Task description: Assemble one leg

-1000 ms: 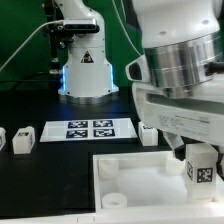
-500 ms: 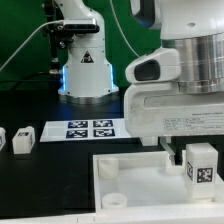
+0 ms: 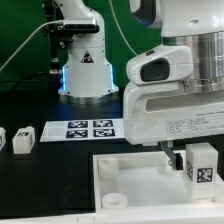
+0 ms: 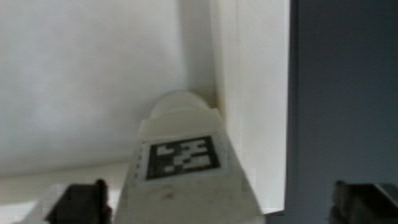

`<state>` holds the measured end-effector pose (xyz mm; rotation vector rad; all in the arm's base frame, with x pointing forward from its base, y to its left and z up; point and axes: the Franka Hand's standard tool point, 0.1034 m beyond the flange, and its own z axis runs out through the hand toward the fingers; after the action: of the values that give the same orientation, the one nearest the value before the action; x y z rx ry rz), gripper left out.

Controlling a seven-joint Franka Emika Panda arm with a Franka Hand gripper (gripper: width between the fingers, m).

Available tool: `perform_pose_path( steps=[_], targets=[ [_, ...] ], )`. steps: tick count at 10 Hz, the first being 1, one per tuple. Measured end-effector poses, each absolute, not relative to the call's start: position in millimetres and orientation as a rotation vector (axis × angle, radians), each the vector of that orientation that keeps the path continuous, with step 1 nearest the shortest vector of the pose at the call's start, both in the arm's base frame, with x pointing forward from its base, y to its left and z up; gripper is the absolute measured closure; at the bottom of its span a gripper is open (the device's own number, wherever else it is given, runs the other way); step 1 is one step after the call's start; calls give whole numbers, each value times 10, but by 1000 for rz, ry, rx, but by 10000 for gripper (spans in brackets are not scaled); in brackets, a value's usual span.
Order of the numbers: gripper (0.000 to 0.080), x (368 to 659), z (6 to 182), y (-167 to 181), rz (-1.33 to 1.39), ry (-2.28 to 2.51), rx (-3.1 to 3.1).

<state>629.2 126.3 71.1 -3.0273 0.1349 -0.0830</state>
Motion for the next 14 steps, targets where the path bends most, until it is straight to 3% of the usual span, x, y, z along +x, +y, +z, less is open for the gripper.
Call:
perform_pose_path(
  steps=[1,2,3,11,13,14],
  targets=[
    [309,6291,712,1279,-71,316,-3002],
    [490,6282,696,1228,-56,481,-2984],
    [500,6284,694,1222,-50,602,-2962],
    [500,6300,658,1208,97,1947,-2104],
    [500,6294,653,1213,100,1939,-2108],
    [400,6289,646,1215,97,1919,-2127]
  ],
)
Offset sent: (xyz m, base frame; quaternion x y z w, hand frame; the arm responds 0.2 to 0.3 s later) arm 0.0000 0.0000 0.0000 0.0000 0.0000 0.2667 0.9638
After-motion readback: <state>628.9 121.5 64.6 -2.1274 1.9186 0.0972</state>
